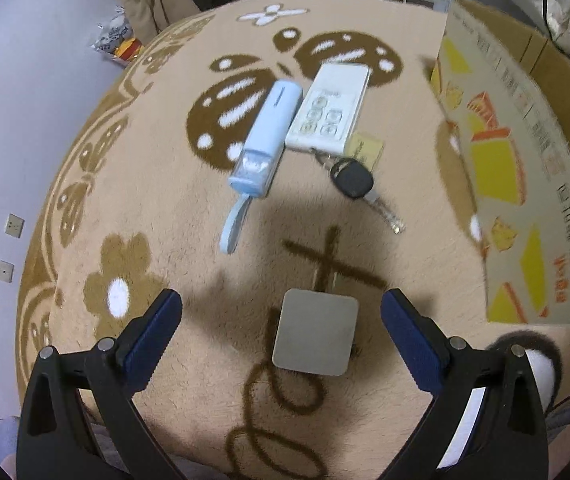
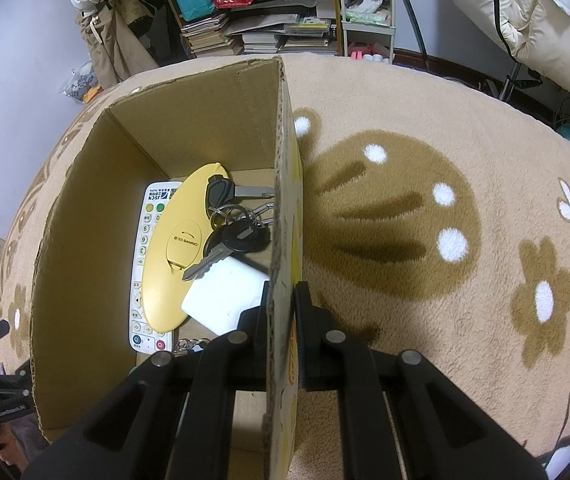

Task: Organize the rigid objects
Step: 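Move the left gripper to the white square charger and grasp it, then carry the white charger into the box and open the left gripper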

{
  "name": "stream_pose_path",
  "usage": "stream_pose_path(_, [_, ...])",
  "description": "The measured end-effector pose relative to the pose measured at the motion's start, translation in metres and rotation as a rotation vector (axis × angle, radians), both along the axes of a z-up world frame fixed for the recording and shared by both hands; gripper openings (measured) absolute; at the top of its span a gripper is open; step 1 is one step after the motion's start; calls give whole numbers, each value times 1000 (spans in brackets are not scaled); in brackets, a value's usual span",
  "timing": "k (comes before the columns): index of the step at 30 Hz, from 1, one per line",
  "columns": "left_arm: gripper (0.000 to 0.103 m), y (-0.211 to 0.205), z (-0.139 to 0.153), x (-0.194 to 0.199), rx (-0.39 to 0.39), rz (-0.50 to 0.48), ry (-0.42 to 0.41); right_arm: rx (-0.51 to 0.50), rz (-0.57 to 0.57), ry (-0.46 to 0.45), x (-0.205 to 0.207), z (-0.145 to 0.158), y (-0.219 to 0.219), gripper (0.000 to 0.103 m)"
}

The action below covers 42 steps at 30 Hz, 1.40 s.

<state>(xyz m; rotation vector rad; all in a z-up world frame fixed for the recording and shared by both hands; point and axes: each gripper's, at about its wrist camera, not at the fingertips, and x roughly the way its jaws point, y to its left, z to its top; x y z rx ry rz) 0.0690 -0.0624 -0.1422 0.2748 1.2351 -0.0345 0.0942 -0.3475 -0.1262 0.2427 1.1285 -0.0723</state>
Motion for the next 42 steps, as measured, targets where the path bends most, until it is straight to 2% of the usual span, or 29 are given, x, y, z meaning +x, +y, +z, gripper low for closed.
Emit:
stream_pose_path(4, [99, -1, -10, 0, 4, -7, 38, 0, 0, 0, 0, 1, 1, 10])
stream_pose_path(7, [98, -3, -15, 0, 36, -7, 40, 3, -4, 0, 0, 1, 0, 10])
stream_pose_path(10, [93, -5, -19, -1, 43, -9, 50, 3, -5, 0, -2, 0, 0, 10])
stream_pose_path(14, [79, -4, -29, 1, 36, -1, 101, 5, -5, 0, -2, 0, 0, 10])
stream_pose_path(16, [69, -6, -33, 0, 33, -10, 119, 6, -6, 0, -2, 0, 0, 10])
stream_pose_path(17, [59, -7, -35, 0, 16, -22, 139, 6, -5, 0, -2, 0, 0, 10])
stream_pose_path(18, [54, -9, -36, 1, 8, -26, 157, 5, -5, 0, -2, 0, 0, 10])
stream_pose_path(23, [53, -5, -41, 5, -23, 4, 189, 4, -5, 0, -2, 0, -1, 10])
stream_pose_path(25, [51, 0, -42, 7, -54, 29, 202, 4, -5, 0, -2, 0, -1, 10])
stream_pose_path(26, [46, 1, -41, 7, -67, 38, 206, 3, -4, 1, -2, 0, 0, 10])
stream_pose_path(32, [45, -6, -37, 4, -17, 18, 186, 3, -5, 1, -2, 0, -1, 10])
stream_pose_path(42, [45, -6, -18, 5, -15, 35, 137, 8, -10, 0, -3, -3, -3, 10])
